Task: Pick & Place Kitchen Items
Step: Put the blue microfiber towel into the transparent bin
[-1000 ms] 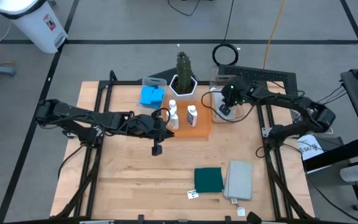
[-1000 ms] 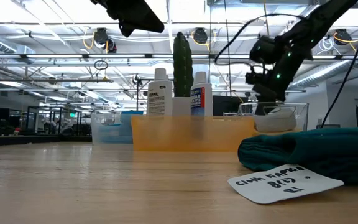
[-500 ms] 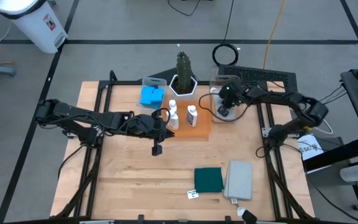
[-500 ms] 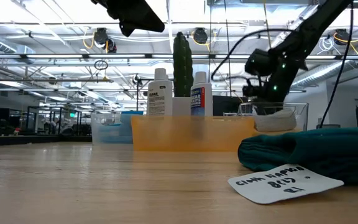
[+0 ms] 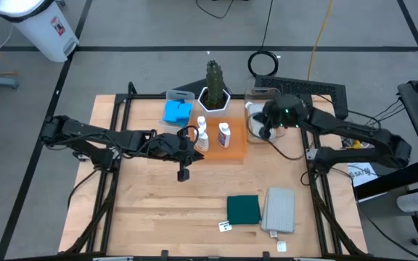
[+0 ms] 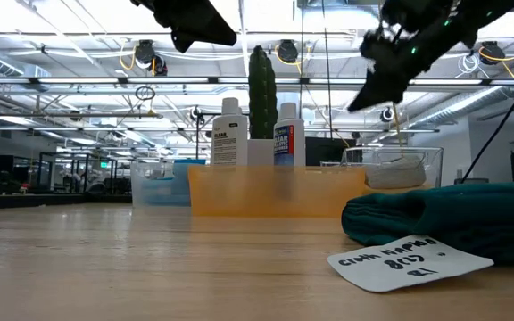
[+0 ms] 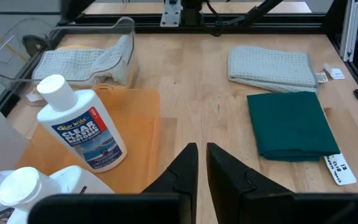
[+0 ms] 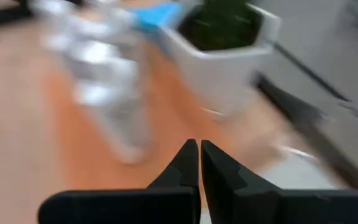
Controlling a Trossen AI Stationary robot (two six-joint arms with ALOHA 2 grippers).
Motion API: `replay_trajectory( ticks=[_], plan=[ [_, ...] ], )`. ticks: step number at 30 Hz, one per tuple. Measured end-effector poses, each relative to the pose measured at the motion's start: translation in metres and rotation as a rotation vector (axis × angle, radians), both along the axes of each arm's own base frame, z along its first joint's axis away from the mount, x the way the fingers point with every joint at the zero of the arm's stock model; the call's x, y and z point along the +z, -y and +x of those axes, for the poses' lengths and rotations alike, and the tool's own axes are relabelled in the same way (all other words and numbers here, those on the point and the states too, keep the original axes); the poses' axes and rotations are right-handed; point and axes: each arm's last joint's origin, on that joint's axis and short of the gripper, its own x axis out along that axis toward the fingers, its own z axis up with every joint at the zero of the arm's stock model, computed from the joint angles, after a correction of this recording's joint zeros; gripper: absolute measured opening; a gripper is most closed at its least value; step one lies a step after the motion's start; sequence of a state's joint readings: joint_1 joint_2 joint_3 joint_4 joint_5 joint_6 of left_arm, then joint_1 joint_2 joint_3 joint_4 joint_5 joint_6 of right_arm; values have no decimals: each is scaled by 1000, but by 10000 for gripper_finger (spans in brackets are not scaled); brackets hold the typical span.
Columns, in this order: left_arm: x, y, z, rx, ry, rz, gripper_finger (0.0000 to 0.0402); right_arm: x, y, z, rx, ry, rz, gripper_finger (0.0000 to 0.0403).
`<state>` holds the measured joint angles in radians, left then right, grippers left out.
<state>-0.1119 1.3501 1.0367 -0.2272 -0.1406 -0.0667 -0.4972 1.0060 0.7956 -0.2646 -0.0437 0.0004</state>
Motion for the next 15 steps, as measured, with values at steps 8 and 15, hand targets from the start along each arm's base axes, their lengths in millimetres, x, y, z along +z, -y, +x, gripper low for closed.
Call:
replay_trajectory(
  ticks=[8, 15],
  plan=[
    [0, 0, 0, 7, 1, -11, 37, 0, -66, 16, 316, 58, 104, 0],
    [0, 1, 0, 5, 2, -20, 37, -30, -116, 24, 527, 160, 146, 0]
  ],
)
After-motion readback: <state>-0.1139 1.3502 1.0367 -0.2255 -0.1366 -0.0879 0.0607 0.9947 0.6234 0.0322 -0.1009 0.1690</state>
